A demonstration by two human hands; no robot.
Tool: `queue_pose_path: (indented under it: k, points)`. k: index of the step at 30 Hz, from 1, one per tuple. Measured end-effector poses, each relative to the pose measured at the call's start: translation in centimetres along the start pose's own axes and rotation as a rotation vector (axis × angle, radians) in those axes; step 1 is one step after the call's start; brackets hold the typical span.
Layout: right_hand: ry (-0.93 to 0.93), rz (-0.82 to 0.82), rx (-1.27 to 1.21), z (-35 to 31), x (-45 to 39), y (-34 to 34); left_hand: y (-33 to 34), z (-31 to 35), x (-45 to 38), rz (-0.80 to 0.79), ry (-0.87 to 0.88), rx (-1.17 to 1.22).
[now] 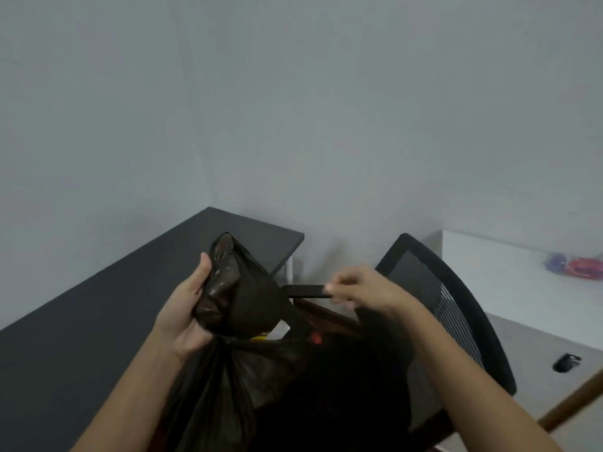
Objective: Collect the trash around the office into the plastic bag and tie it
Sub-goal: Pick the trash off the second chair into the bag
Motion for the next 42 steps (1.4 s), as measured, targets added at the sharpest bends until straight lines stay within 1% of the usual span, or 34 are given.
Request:
queue_pose_path:
  k: [2, 3, 4, 5, 6, 7, 8, 9, 11, 12, 13, 17, 20, 23, 26, 27, 28, 29, 32, 34, 37, 39, 40, 41, 42]
  points:
    - [-0.009, 0.286, 0.215, 4.6, 2.7, -7.7, 2.2, -1.8, -0.2, -0.084, 0.093, -0.023]
    - [0.048, 0.372, 0.328, 7.6, 2.5, -10.1, 2.3, -1.9, 0.1, -0.12, 0.082, -0.012]
    - [0.136, 0.394, 0.453, 10.9, 3.0, -12.3, 2.1, -2.5, 0.0, -0.133, 0.084, -0.012]
    - [0.251, 0.366, 0.575, 15.4, 2.8, -14.1, 2.8, -2.9, 0.2, -0.128, 0.097, -0.052]
    - [0.355, 0.342, 0.642, 19.5, 2.7, -15.3, 3.1, -3.2, 0.1, -0.155, 0.118, -0.063]
    - [0.422, 0.301, 0.659, 22.7, 2.6, -15.7, 3.3, -3.3, 0.1, -0.147, 0.122, -0.074]
    - [0.433, 0.286, 0.621, 24.6, 2.8, -15.8, 3.3, -3.4, 0.1, -0.135, 0.119, -0.067]
    - [0.42, 0.298, 0.565, 24.9, 3.3, -15.5, 3.1, -3.3, 0.1, -0.111, 0.113, -0.07]
    - [0.386, 0.441, 0.406, 23.1, 4.7, -15.0, 2.4, -3.2, 0.2, -0.08, 0.101, -0.064]
    - [0.405, 0.512, 0.312, 22.8, 4.8, -15.0, 1.9, -3.1, 0.2, -0.068, 0.086, -0.046]
    - [0.439, 0.541, 0.26, 23.0, 4.6, -14.9, 1.6, -2.9, 0.4, -0.053, 0.078, -0.039]
    - [0.497, 0.542, 0.185, 23.0, 4.0, -13.7, 0.1, -1.3, 1.4, 0.022, 0.081, -0.031]
    - [0.483, 0.557, 0.079, 21.6, 3.5, -11.1, -0.6, 1.0, 1.5, 0.019, 0.106, 0.012]
    - [0.469, 0.582, -0.021, 19.5, 2.4, -7.8, -1.9, 3.6, 1.6, 0.028, 0.174, 0.008]
    - [0.488, 0.566, -0.11, 16.5, 1.2, -4.0, -2.6, 5.7, 1.6, 0.127, 0.238, -0.008]
    - [0.478, 0.561, -0.137, 15.5, 0.7, -2.6, -3.0, 6.5, 1.7, 0.129, 0.263, 0.014]
    - [0.473, 0.554, -0.16, 14.4, 0.2, -1.3, -3.3, 7.7, 1.7, 0.148, 0.314, -0.011]
    - [0.471, 0.548, -0.178, 13.5, -0.4, -0.1, -3.8, 8.6, 1.9, 0.227, 0.374, -0.065]
    - [0.48, 0.503, -0.264, 10.9, -2.6, 3.3, -4.5, 11.0, 2.7, 0.299, 0.438, -0.082]
    - [0.478, 0.478, -0.317, 9.2, -4.0, 5.3, -4.1, 12.1, 3.4, 0.284, 0.447, -0.1]
    - [0.455, 0.423, -0.392, 7.0, -6.2, 7.9, -4.1, 13.6, 4.4, 0.204, 0.363, -0.049]
    - [0.52, 0.327, -0.537, 5.5, -7.6, 9.8, -3.5, 14.1, 4.5, 0.038, 0.243, 0.004]
    - [0.576, 0.277, -0.617, 5.0, -8.0, 10.6, -3.3, 14.3, 4.5, 0.035, 0.237, -0.004]
    - [0.612, 0.238, -0.693, 4.2, -8.7, 11.6, -3.4, 15.0, 4.7, 0.075, 0.247, -0.023]
    - [0.63, 0.221, -0.719, 4.0, -9.4, 12.2, -3.4, 15.5, 4.7, 0.132, 0.289, -0.061]
Point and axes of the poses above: each hand's wrist, its own x-axis away from the middle knuckle, its own y-axis out of the palm, z = x × y, the point moved 4 cm from there along -x, towards the middle knuckle, and after that the axes turned 3 degrees about x, right-handed, at the moved point
